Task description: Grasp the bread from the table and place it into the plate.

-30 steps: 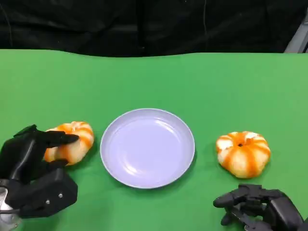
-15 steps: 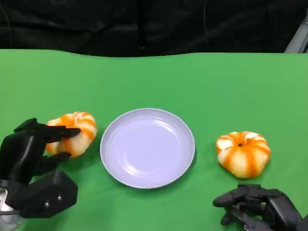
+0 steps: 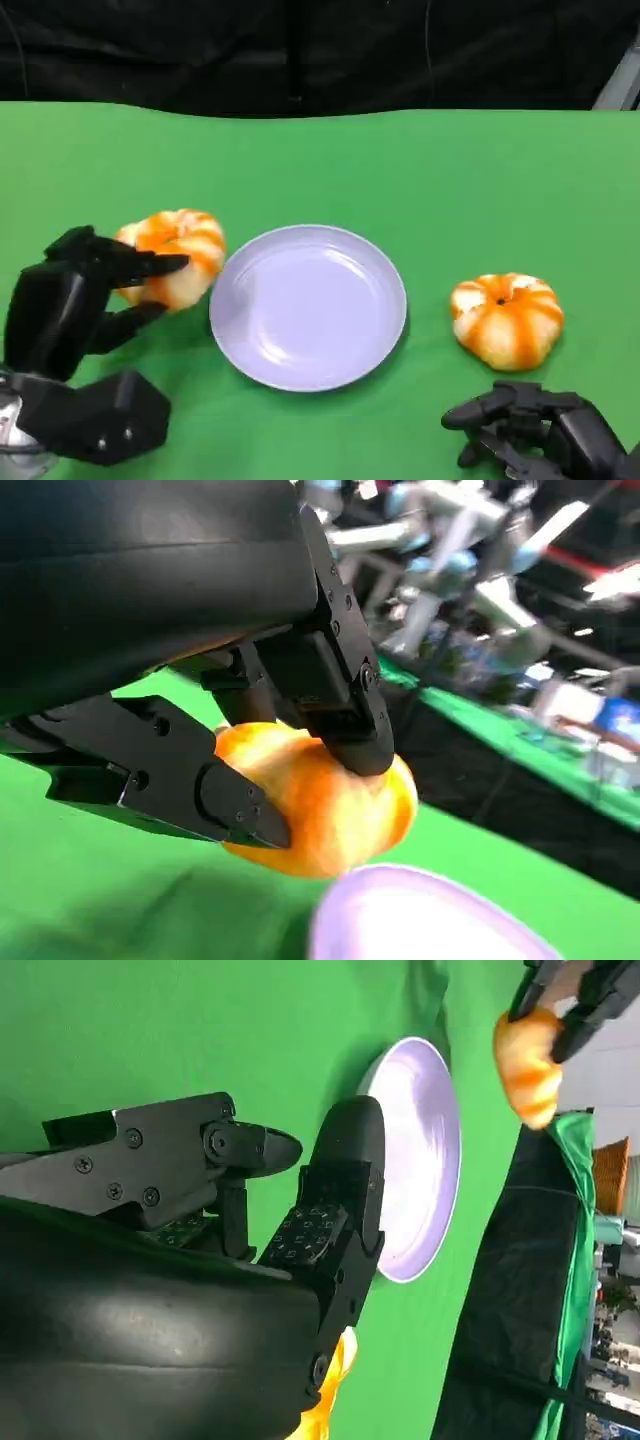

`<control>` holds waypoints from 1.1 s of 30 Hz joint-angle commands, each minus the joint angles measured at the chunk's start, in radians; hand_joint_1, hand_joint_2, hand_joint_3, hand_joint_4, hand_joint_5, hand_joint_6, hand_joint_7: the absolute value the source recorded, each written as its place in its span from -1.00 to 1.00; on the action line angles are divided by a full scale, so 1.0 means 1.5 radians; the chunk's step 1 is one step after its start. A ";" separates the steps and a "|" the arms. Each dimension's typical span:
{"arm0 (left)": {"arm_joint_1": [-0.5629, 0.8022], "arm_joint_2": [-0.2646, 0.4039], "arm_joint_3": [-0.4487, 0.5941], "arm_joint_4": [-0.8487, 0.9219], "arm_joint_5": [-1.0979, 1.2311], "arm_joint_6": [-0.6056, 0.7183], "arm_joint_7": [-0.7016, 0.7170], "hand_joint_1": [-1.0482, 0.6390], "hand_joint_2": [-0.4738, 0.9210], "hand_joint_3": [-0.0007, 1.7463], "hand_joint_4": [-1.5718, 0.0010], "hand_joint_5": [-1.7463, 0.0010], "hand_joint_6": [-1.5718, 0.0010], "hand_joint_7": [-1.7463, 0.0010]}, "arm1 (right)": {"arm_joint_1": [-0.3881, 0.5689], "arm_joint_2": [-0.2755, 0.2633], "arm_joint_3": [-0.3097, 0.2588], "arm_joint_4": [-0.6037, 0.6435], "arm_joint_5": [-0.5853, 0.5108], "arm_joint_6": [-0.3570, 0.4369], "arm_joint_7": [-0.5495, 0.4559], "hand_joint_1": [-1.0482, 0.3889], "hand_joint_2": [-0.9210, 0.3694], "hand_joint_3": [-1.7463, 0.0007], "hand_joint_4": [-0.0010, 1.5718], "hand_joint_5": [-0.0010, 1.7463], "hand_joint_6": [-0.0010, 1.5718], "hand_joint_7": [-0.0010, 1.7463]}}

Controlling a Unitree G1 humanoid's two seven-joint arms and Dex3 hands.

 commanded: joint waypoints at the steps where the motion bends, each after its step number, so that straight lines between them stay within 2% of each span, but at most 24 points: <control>1: 0.022 0.007 0.014 -0.066 0.010 0.009 0.005 0.26 0.97 -1.00 0.24 -0.32 -0.66 0.98 | -0.001 -0.004 -0.006 0.005 0.004 -0.013 -0.002 0.39 -1.00 0.57 -0.02 0.39 0.25 -0.38; 16: 0.053 -0.008 0.010 -0.168 0.017 0.014 -0.029 0.29 0.95 -1.00 0.20 -0.28 -0.67 0.99 | -0.003 0.000 -0.006 0.008 0.005 -0.012 -0.007 0.42 -1.00 0.55 0.00 0.40 0.26 -0.38; 33: 0.051 -0.064 -0.021 -0.207 0.029 0.032 -0.093 0.30 0.91 -1.00 0.22 -0.30 -0.65 1.00 | -0.005 0.005 -0.004 0.008 0.000 -0.017 -0.010 0.41 -1.00 0.56 -0.02 0.41 0.26 -0.38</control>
